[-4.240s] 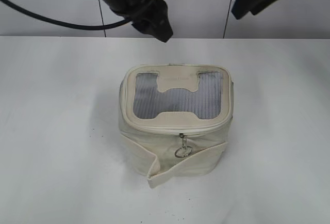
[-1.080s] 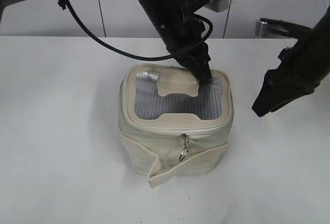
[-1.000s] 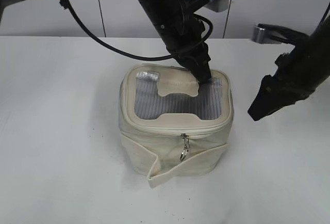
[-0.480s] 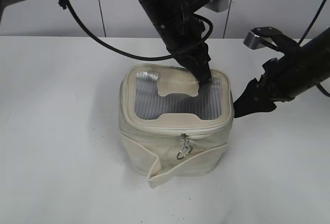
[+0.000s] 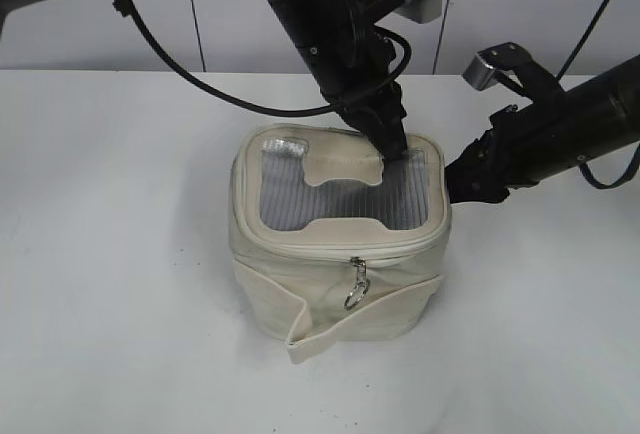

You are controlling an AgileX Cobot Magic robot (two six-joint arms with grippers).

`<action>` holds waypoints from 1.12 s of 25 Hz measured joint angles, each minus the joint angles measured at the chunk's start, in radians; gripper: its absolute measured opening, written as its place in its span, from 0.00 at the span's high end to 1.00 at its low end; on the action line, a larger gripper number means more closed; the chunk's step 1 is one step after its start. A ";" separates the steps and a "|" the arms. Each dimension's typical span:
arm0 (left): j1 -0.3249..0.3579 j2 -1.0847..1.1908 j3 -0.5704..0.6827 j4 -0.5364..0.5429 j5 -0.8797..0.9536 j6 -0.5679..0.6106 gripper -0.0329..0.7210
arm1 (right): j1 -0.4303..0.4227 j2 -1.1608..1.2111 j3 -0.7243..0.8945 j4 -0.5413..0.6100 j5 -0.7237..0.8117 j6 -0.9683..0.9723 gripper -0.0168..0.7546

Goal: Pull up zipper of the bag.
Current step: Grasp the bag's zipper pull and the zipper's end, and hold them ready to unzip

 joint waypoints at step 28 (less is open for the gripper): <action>0.000 0.000 0.000 -0.003 0.003 0.000 0.90 | -0.008 -0.125 -0.007 -0.317 0.250 0.521 0.97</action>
